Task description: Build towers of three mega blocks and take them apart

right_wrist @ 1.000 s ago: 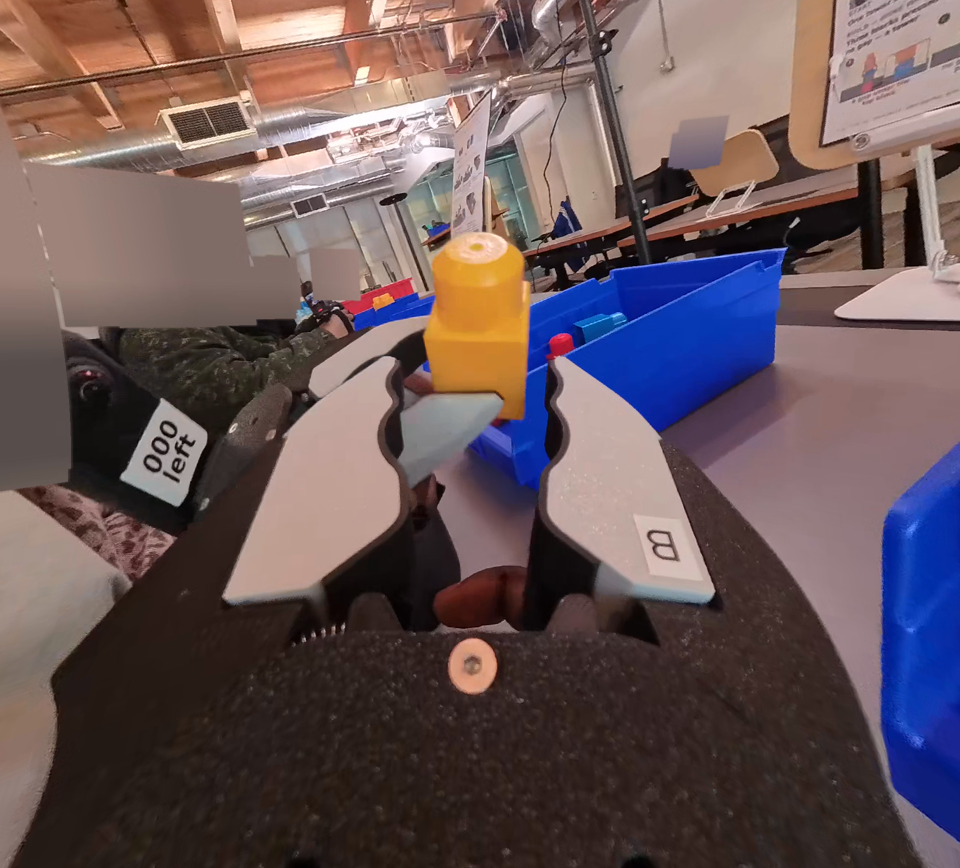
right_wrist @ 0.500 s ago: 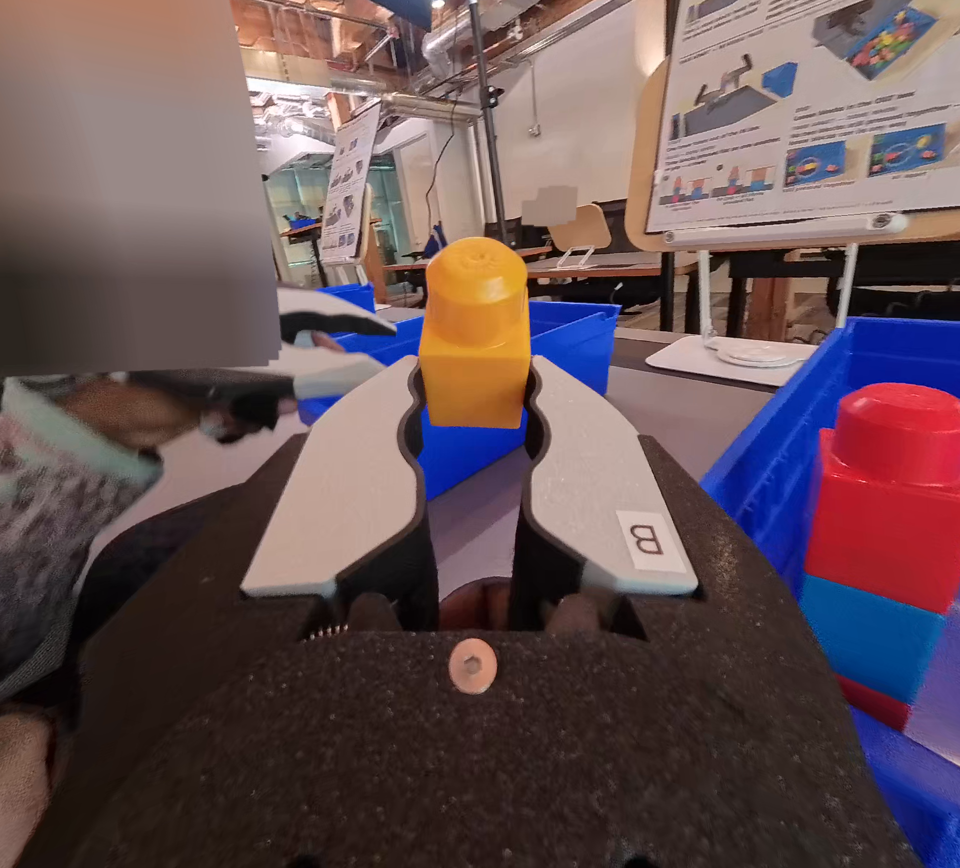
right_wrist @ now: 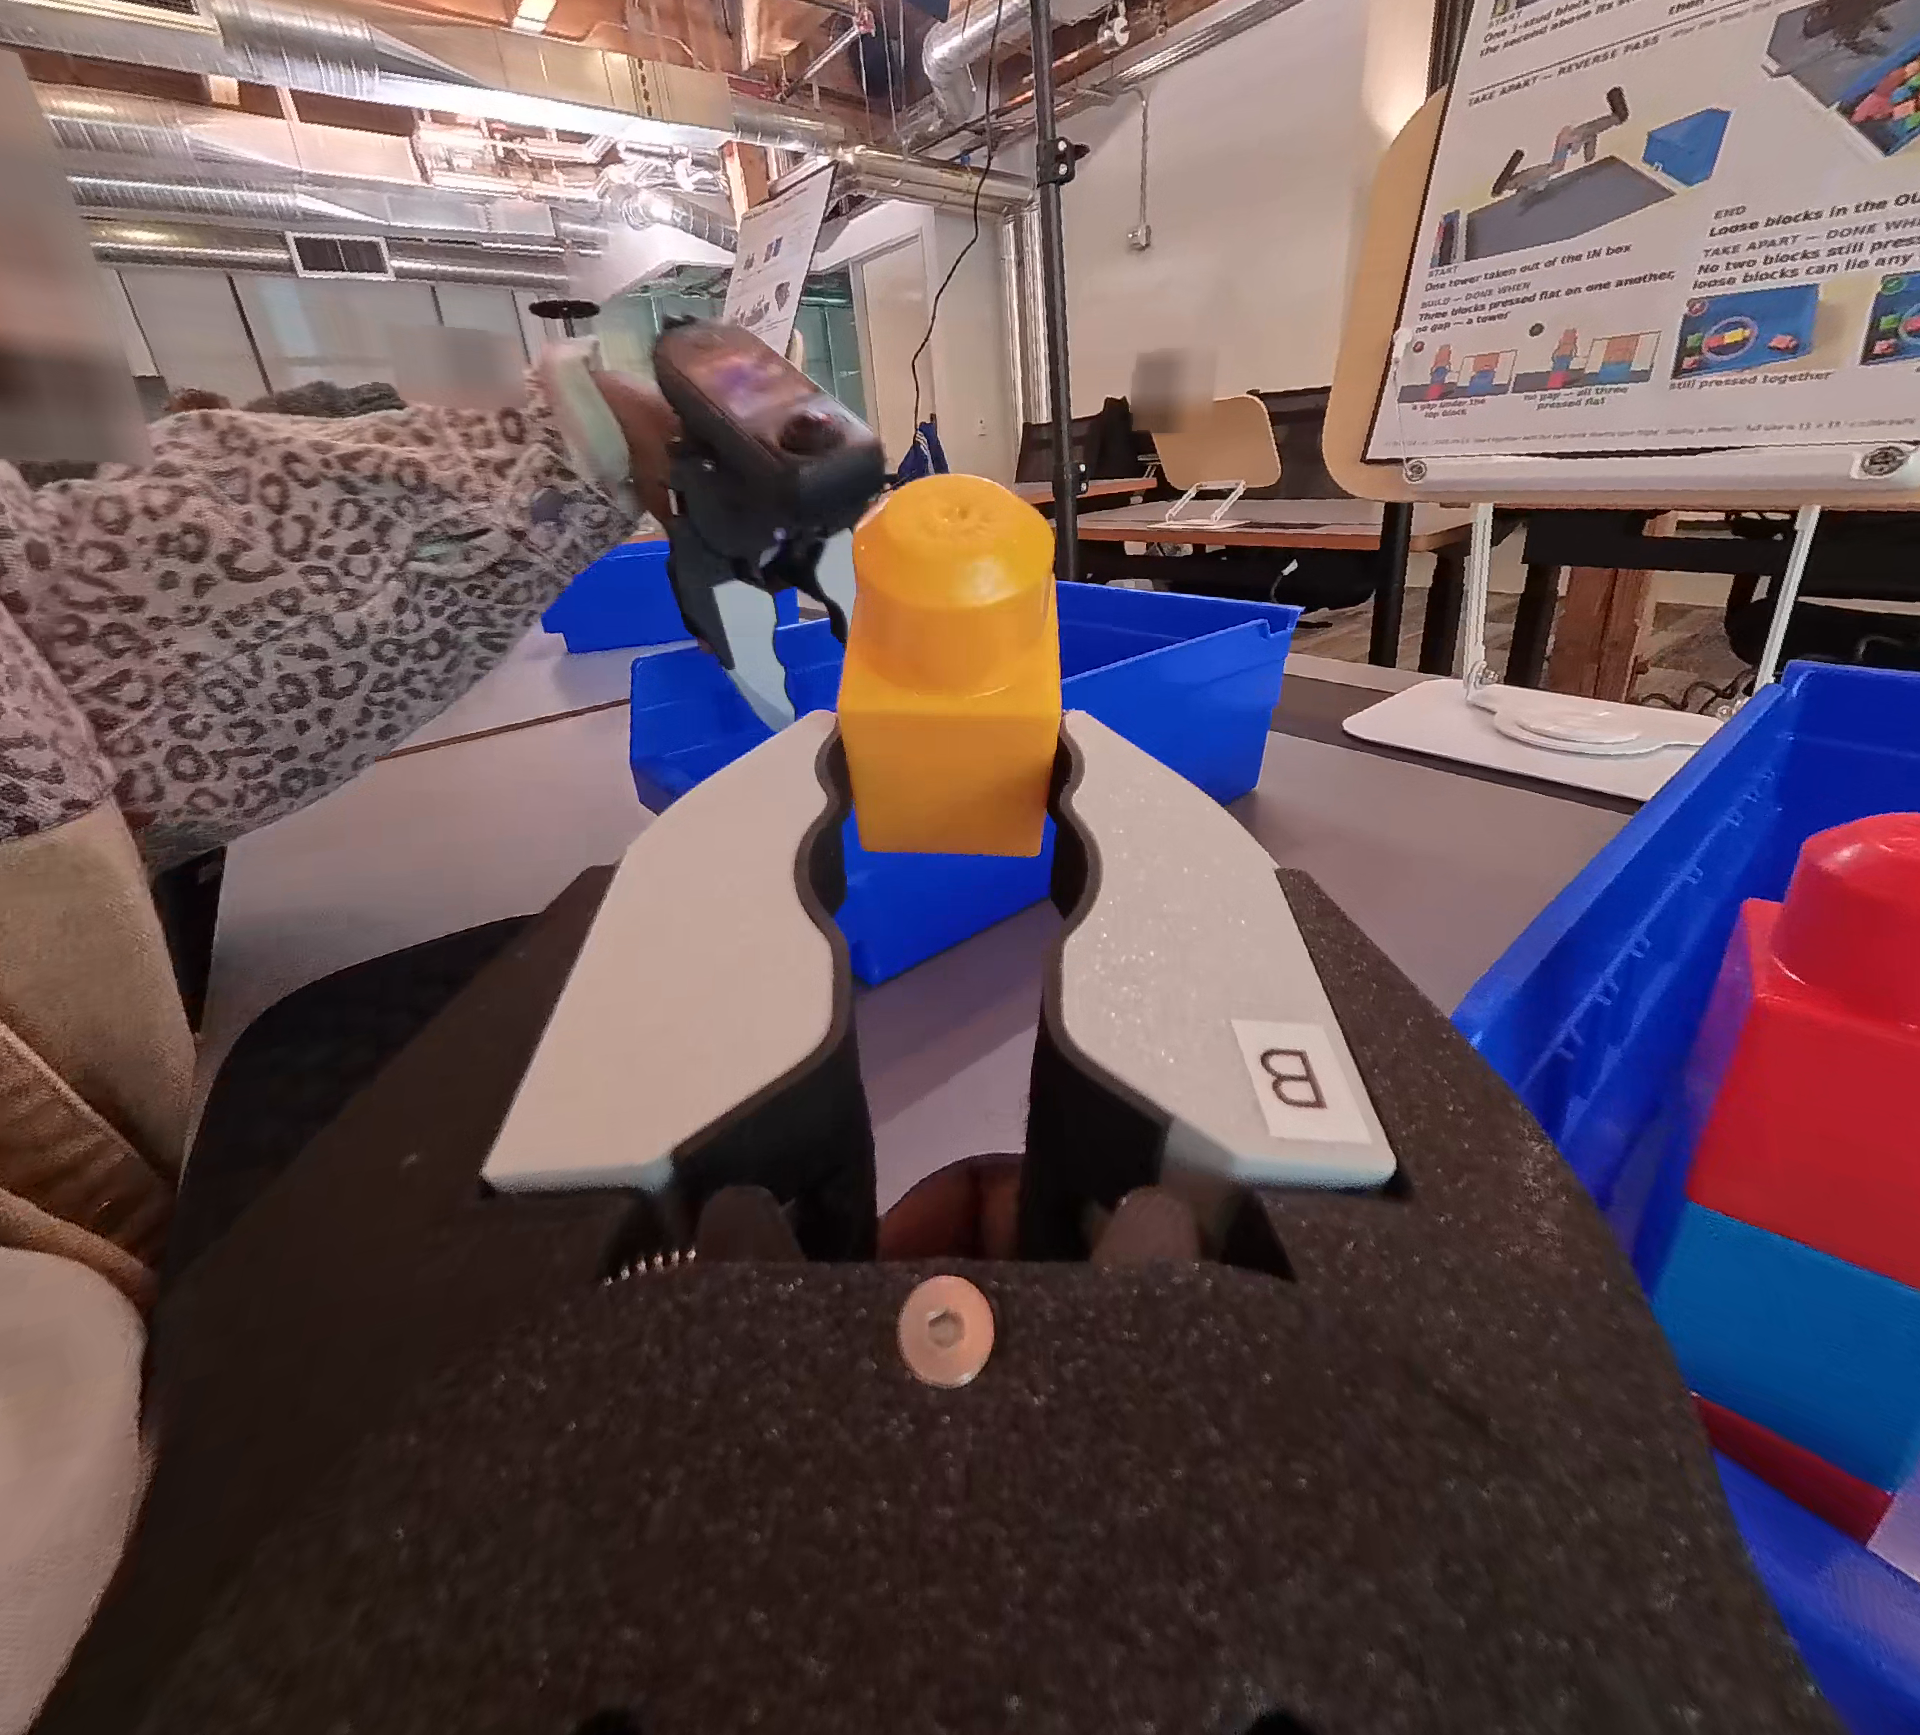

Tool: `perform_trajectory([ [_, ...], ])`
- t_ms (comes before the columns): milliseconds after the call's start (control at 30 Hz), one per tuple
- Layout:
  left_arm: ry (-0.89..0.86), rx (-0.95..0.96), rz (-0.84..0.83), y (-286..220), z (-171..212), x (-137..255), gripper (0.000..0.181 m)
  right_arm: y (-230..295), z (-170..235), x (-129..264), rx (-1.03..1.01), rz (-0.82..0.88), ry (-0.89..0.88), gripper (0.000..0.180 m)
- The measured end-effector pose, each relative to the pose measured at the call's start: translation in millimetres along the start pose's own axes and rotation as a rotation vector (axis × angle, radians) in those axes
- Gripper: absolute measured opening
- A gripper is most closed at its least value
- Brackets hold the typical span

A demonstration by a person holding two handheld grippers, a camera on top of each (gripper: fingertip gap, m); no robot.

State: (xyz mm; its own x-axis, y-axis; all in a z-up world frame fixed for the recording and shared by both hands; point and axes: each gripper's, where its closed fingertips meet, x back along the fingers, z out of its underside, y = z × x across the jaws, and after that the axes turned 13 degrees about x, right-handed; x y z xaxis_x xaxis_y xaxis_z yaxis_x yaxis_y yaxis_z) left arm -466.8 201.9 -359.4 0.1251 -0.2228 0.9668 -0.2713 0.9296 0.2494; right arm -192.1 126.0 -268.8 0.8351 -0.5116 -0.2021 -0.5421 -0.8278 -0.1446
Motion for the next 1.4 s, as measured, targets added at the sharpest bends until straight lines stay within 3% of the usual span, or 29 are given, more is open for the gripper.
perform_trajectory([
  [33, 0.032, 0.006, 0.039, 0.1, 3.5, -6.2, 0.046, -0.6, 0.0, 0.4, -0.002, 0.002, 0.000, 0.036],
  [200, 0.159, -0.013, 0.051, 10.9, 20.1, -30.9, 0.043, -3.5, 0.4, 1.3, -0.014, 0.010, -0.002, 0.036],
  [267, 0.204, -0.020, 0.021, 16.0, 23.7, -35.5, 0.033, -3.5, 0.5, 1.0, -0.015, 0.010, -0.001, 0.036],
  [367, 0.095, -0.012, 0.034, 11.4, -2.5, -33.8, 0.025, -2.7, 1.0, 0.3, -0.009, 0.008, 0.000, 0.036],
  [500, -0.103, -0.043, 0.014, 5.9, -48.4, -23.0, 0.034, -1.5, 1.9, -0.4, -0.005, 0.001, 0.005, 0.036],
  [567, -0.092, -0.038, 0.007, 6.3, -46.4, -18.7, 0.046, -1.7, 1.9, 0.2, -0.004, 0.002, 0.004, 0.036],
  [667, -0.073, -0.004, 0.024, 3.9, -39.7, -23.8, 0.048, -1.6, -0.1, 0.8, -0.006, 0.003, -0.006, 0.036],
  [867, -0.141, 0.015, 0.009, -2.1, -51.3, -44.9, 0.044, 0.2, 0.2, 0.4, 0.003, -0.002, -0.003, 0.036],
  [1033, -0.193, 0.049, -0.027, 3.4, -62.4, -47.6, 0.029, 1.5, 2.3, -0.4, 0.006, -0.009, 0.008, 0.036],
  [1233, -0.410, 0.078, -0.375, 34.3, -68.4, 11.4, 0.029, 1.1, 13.0, -2.9, 0.137, 0.028, 0.090, 0.036],
  [1400, -0.583, 0.072, -0.683, 0.2, -83.3, 70.3, 0.028, -9.6, 37.7, -4.3, 0.606, 0.168, 0.321, 0.036],
])
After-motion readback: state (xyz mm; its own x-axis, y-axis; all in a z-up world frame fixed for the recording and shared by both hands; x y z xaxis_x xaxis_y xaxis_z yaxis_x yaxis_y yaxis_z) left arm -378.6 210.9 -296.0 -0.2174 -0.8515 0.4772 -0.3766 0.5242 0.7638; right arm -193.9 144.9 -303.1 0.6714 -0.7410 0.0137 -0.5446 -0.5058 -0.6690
